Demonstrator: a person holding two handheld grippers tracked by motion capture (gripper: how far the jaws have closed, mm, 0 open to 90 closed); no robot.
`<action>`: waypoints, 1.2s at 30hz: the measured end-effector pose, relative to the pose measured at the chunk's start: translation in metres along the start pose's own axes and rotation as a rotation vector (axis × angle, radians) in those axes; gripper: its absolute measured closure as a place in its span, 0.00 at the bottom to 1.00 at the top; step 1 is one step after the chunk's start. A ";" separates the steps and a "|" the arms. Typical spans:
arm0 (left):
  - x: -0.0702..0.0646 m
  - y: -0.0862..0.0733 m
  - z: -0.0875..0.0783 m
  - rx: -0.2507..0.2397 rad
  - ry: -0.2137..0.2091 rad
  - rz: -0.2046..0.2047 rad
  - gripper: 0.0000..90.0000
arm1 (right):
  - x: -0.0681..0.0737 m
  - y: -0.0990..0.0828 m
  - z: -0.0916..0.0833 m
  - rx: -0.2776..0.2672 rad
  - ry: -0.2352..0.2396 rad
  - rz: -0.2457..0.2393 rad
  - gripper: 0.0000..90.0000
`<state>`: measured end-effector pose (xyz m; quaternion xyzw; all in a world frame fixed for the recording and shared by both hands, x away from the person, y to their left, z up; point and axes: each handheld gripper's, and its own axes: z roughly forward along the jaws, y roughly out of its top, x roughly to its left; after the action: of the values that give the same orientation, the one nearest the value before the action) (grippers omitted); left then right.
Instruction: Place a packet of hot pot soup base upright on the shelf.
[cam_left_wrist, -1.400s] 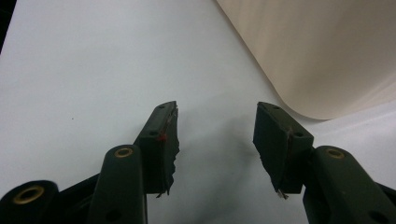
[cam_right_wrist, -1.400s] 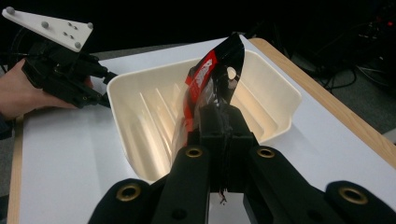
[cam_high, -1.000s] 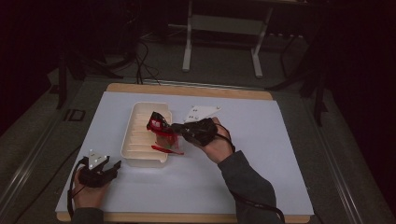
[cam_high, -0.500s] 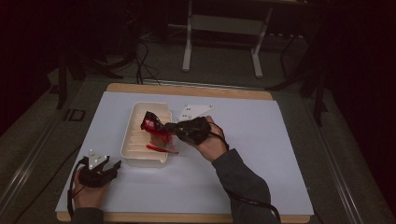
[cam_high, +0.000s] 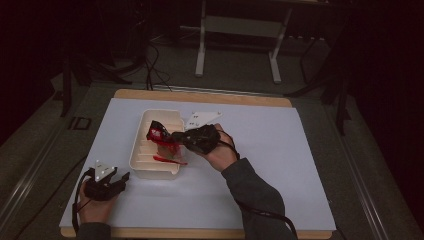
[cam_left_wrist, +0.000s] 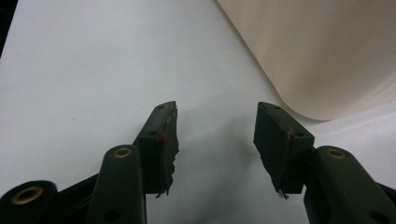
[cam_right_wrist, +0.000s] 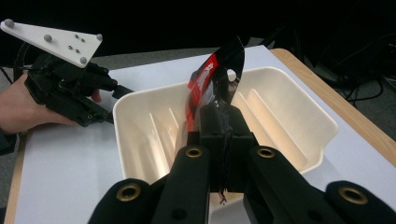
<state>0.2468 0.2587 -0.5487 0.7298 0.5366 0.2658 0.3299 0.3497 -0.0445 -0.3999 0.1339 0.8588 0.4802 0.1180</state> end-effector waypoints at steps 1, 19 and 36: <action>0.000 0.000 0.000 -0.001 0.000 0.001 0.55 | 0.000 0.000 0.001 -0.004 0.004 0.002 1.00; 0.000 0.000 0.000 -0.006 -0.002 -0.003 0.55 | 0.005 0.004 0.017 -0.005 0.035 0.008 1.00; 0.000 0.000 0.000 -0.006 -0.004 -0.004 0.55 | 0.017 0.011 0.039 0.001 0.070 0.000 1.00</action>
<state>0.2466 0.2592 -0.5486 0.7283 0.5365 0.2653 0.3337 0.3478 -0.0021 -0.4117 0.1173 0.8626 0.4843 0.0876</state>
